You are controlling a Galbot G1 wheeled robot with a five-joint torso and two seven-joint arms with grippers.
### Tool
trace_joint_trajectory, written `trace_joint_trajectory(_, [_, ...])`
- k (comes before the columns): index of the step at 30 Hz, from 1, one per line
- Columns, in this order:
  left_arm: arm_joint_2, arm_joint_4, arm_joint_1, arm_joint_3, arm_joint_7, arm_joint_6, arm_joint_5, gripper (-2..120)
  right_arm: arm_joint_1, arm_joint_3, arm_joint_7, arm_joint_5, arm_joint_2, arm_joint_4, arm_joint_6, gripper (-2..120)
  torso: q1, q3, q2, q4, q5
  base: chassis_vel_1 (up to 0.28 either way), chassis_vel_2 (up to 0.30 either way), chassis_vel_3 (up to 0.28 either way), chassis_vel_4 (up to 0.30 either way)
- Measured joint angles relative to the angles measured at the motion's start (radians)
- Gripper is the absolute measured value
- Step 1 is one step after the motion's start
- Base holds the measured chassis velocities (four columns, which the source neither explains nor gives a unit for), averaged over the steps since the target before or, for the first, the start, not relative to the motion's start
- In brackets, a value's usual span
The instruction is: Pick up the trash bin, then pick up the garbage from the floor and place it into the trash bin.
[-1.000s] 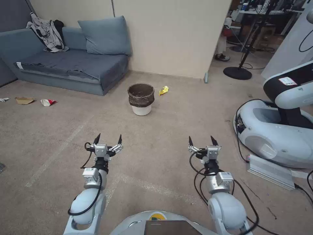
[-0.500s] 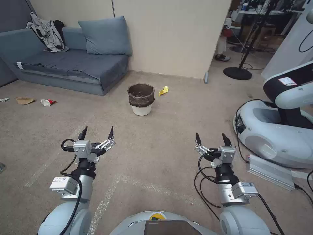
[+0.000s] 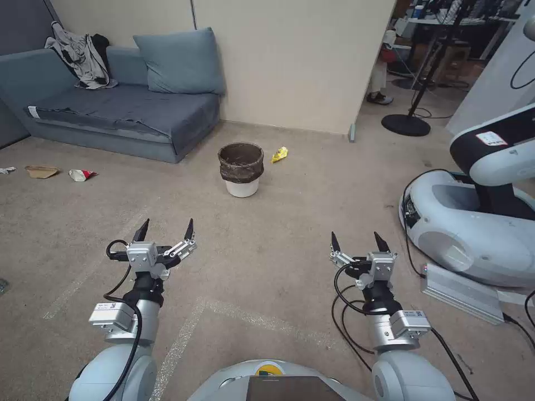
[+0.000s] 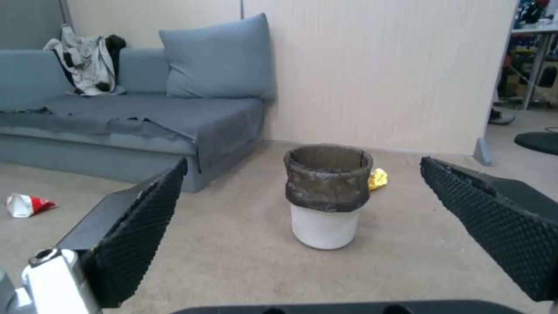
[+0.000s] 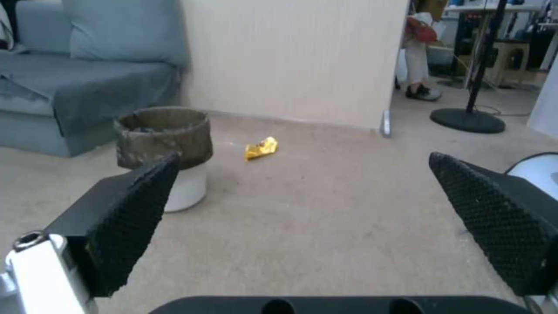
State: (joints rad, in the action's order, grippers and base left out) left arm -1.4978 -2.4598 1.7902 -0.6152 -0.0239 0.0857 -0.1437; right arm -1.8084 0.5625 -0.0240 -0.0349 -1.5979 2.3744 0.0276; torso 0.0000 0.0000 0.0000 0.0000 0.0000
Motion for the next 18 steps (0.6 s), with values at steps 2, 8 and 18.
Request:
trace_joint_trajectory(2, [-0.001,0.007,0.000,0.000,0.000,-0.007,0.004,100,0.001,0.000,0.000,0.000,0.001,-0.005,-0.004,100,0.000,0.000,0.000,0.0000,0.0000,0.000,0.000,0.000,0.000])
trace_joint_trajectory(8, [-0.003,0.014,-0.001,0.003,0.000,-0.023,0.013,100,0.003,0.000,-0.006,0.006,0.002,-0.006,-0.007,100,0.000,0.000,0.000,0.0000,0.0001,0.000,0.000,0.000,0.000])
trace_joint_trajectory(18, [-0.006,0.009,-0.002,0.004,0.001,-0.021,0.013,100,0.007,0.000,-0.014,0.013,0.003,-0.006,-0.019,100,0.000,0.000,0.000,0.0000,0.0001,0.000,0.000,0.000,0.000])
